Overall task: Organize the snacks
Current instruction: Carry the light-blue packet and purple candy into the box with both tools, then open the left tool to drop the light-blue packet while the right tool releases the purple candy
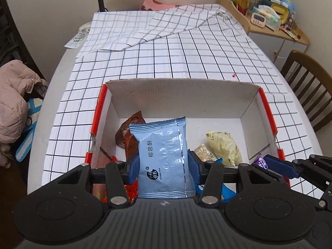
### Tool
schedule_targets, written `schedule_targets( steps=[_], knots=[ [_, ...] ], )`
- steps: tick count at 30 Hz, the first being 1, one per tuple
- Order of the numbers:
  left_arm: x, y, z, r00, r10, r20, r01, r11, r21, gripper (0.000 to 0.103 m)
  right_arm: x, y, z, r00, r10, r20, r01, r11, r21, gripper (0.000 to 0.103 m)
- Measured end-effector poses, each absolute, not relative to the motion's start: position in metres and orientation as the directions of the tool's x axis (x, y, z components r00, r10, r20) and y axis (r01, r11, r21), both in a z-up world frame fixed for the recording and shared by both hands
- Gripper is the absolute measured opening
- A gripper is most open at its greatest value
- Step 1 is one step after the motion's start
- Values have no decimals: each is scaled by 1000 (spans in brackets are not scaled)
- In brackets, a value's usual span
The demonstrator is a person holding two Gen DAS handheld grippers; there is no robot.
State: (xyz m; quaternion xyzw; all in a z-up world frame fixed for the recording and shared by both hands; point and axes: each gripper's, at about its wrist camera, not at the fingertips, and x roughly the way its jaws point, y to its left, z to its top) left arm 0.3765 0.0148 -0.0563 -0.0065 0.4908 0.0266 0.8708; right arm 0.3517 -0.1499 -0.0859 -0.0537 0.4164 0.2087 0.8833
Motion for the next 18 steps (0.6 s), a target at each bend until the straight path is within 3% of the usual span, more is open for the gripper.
schedule_targets(
  steps=[18],
  knots=[
    [397,4,-99,438,73,-896,19,996,90,48,359,-133,-111,506,306,-806,-452,890,55,21]
  ],
)
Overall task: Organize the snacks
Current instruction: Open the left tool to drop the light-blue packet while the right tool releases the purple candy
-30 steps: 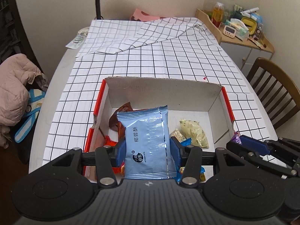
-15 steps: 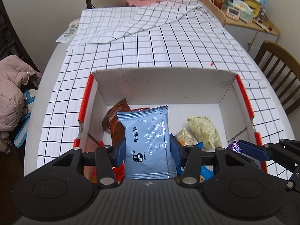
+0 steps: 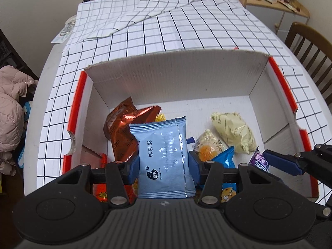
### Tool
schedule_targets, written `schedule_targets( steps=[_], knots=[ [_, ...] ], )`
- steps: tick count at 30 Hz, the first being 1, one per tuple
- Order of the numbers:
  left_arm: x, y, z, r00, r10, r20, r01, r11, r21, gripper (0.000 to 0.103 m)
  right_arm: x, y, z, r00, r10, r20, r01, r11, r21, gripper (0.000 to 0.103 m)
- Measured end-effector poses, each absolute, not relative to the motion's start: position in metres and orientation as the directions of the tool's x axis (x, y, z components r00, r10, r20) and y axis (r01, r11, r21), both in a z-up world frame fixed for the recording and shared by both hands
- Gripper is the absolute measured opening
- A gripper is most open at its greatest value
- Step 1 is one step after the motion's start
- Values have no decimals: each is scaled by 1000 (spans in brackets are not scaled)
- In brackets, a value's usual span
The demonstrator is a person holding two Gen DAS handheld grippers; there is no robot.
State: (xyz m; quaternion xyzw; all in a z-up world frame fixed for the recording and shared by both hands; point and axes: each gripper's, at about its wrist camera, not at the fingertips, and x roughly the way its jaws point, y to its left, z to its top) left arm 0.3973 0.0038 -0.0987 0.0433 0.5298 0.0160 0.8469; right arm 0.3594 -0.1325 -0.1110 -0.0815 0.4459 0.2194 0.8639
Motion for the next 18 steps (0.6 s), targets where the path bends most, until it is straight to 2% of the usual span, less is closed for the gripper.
schedule_targets(
  steps=[10,18],
  knots=[
    [397,6,-109,415,57,-908,18,997,71,48,361,-133,-114,502,300,-811,-444,894,55,25],
    [392,11,-104,422,32,-906,-2,999,35,56,356,-140,-111,502,305,-809,-424,903,78,32]
  ],
)
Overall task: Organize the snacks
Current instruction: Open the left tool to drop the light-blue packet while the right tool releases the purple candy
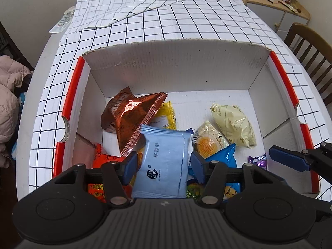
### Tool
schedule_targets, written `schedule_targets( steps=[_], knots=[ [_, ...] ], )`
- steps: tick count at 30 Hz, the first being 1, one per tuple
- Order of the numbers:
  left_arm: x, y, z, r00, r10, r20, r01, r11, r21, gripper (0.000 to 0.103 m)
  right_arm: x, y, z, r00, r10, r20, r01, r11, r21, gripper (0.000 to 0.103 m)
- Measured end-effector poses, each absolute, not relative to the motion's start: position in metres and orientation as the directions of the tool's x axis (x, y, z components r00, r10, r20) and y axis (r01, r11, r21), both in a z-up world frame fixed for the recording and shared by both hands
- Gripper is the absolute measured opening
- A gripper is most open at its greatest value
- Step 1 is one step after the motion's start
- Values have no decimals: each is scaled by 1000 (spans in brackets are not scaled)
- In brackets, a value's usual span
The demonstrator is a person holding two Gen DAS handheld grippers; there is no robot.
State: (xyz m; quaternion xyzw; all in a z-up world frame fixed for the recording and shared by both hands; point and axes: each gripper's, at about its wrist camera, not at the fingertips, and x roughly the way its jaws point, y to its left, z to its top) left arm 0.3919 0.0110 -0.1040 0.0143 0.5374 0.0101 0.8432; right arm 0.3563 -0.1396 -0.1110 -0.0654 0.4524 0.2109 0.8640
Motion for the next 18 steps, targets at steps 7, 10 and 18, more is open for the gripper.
schedule_targets(
  steps=[7,10,18],
  knots=[
    [382,17,-93,450,12,-893,-22,1000,2,57,350,-148,-102,519,317,-794,-406,909,97,38],
    [376,19,-88,464,5,-886,-28,1000,-9,57,345,-151,-96,531,321,-784,-402,910,101,40],
    [354,17,-70,511,-9,-860,-21,1000,-23,57,332,-161,-78,560,349,-751,-396,909,128,50]
  ],
)
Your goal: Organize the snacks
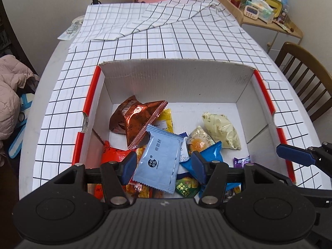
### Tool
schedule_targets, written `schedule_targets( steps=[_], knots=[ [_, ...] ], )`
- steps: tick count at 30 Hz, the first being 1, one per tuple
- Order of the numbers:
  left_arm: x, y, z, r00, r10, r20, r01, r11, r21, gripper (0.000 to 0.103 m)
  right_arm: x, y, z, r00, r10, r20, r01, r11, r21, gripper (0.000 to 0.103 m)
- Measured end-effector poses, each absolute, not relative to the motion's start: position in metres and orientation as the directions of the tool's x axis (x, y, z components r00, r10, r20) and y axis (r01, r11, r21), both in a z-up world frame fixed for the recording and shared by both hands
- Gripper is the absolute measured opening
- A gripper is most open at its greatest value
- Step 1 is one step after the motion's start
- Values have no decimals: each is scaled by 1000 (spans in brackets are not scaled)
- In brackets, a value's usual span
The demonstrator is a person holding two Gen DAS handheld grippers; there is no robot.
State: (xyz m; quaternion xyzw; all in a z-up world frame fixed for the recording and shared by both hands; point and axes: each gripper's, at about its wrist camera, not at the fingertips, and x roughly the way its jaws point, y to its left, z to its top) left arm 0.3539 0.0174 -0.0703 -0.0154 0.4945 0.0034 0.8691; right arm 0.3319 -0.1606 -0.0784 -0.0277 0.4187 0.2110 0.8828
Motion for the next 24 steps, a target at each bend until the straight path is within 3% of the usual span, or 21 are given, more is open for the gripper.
schedule_targets(
  steps=[10,14,24],
  knots=[
    [322,17,-46,573,-21,-819,-19,999,-39,57,310,-176,-59,605,376,-702,-384,910,157,70],
    [308,17,-37,594,-35,-804,-16,998,-55,64,297,-181,-51,623,389,-679,-391,906,161,80],
    [274,18,-17,651,-61,-756,-4,996,-84,74,270,-193,-33,651,442,-617,-405,890,210,91]
  ],
)
